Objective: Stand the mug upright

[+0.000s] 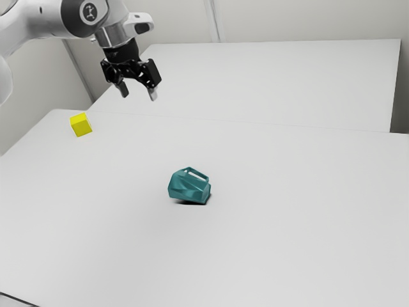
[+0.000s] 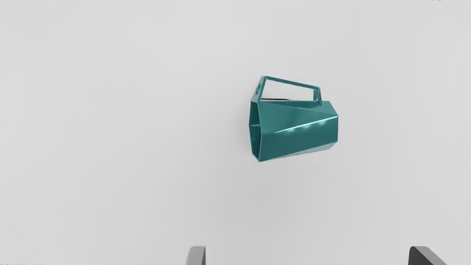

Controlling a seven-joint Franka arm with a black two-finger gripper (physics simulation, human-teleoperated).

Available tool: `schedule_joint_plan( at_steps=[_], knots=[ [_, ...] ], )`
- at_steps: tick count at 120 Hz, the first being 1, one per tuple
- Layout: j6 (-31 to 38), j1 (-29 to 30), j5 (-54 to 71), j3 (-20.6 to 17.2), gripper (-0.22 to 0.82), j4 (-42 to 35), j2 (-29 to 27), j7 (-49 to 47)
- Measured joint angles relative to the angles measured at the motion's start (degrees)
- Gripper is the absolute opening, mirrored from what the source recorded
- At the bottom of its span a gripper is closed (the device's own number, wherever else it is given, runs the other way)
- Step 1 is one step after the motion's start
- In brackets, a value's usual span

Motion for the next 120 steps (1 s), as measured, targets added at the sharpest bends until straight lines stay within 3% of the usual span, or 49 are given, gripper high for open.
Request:
schedule_joint_plan(
  at_steps=[57,93,120],
  knots=[
    [0.3,1.1,-0.3,0.2,0.6,-1.7,-0.2,-1.3],
    [3.5,4.2,-3.7,0.1,0.6,-13.9,-2.0,-1.2],
    [11.0,8.3,-17.3,0.1,0.6,-22.2,-1.6,4.3]
  ],
)
